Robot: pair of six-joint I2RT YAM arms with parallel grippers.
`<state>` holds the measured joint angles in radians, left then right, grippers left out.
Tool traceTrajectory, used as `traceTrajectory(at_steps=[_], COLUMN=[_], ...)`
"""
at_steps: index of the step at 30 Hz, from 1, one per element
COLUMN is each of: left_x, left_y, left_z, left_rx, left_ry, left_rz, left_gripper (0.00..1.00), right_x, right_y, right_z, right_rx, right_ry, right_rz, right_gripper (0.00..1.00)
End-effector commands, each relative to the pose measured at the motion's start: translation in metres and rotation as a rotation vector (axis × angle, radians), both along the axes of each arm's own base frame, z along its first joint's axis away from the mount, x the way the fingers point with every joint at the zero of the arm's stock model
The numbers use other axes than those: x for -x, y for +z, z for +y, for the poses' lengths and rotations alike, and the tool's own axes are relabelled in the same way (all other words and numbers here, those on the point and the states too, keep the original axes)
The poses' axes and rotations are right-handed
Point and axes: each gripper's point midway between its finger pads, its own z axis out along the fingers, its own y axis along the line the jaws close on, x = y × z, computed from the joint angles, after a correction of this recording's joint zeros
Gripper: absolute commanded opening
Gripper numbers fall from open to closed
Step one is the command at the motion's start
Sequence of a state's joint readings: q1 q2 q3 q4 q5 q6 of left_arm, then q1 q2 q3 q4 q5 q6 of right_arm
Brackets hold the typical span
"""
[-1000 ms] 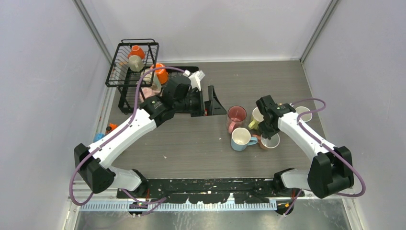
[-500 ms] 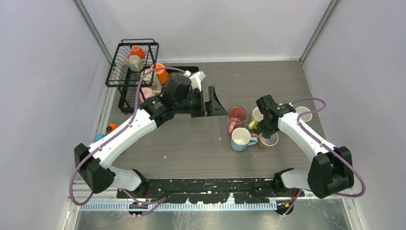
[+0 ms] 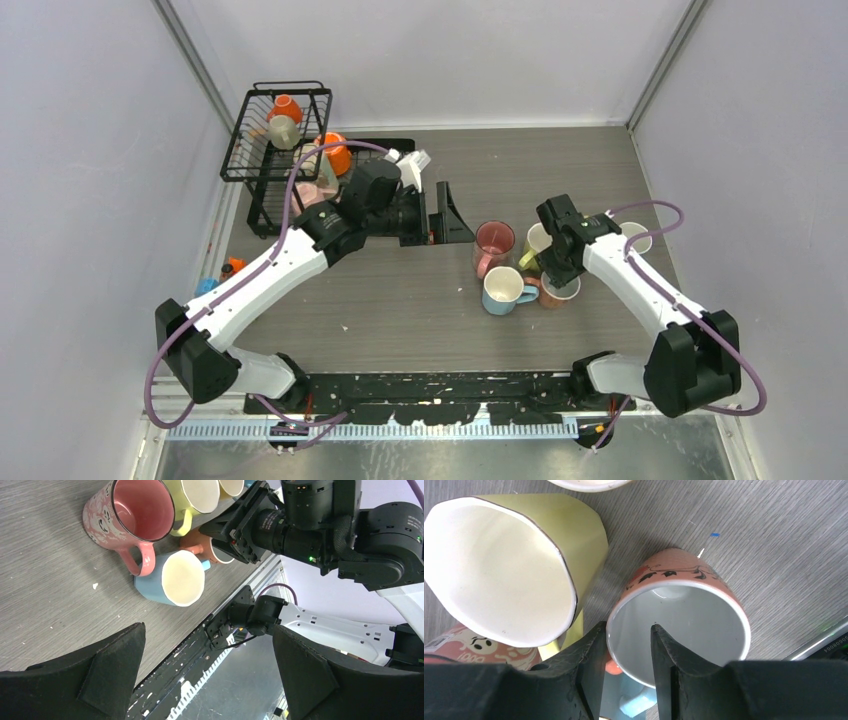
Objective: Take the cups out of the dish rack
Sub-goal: Place the cup at the center of the board, then move the dish rack to the center of the board.
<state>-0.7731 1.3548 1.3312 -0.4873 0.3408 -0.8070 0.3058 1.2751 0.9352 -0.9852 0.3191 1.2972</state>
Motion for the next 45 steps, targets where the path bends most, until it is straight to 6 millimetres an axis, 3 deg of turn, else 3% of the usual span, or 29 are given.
traceTrajectory(at_steps=[1, 14, 20, 24, 29, 35, 45], left_x=[0.006, 0.007, 0.008, 0.008, 0.008, -0.009, -0.067], left_y=[0.016, 0.019, 0.019, 0.019, 0.016, 0.017, -0.011], left_z=[-0.002, -0.002, 0.0, 0.003, 0.012, 0.039, 0.112], left_rx=[0.043, 0.044, 0.039, 0.03, -0.007, -0.139, -0.535], left_ry=[-0.027, -0.034, -0.028, -0.02, -0.002, 0.107, 0.464], left_rz=[-0.046, -0.066, -0.069, -0.075, -0.091, -0.169, -0.3], left_gripper=[1.0, 1.0, 1.0, 1.0, 1.0, 1.0, 1.0], right_x=[-0.001, 0.015, 0.013, 0.009, 0.001, -0.008, -0.025], right_y=[0.026, 0.056, 0.079, 0.097, 0.118, 0.135, 0.153], right_z=[-0.005, -0.011, -0.011, -0.008, 0.002, 0.01, 0.042], right_rx=[0.006, -0.001, -0.009, -0.024, -0.059, -0.072, -0.159], right_ry=[-0.008, 0.02, 0.063, 0.096, 0.168, 0.235, 0.418], right_rz=[-0.062, -0.129, -0.209, -0.27, -0.349, -0.397, -0.503], right_gripper=[0.42, 0.51, 0.7, 0.97, 1.0, 1.0, 1.0])
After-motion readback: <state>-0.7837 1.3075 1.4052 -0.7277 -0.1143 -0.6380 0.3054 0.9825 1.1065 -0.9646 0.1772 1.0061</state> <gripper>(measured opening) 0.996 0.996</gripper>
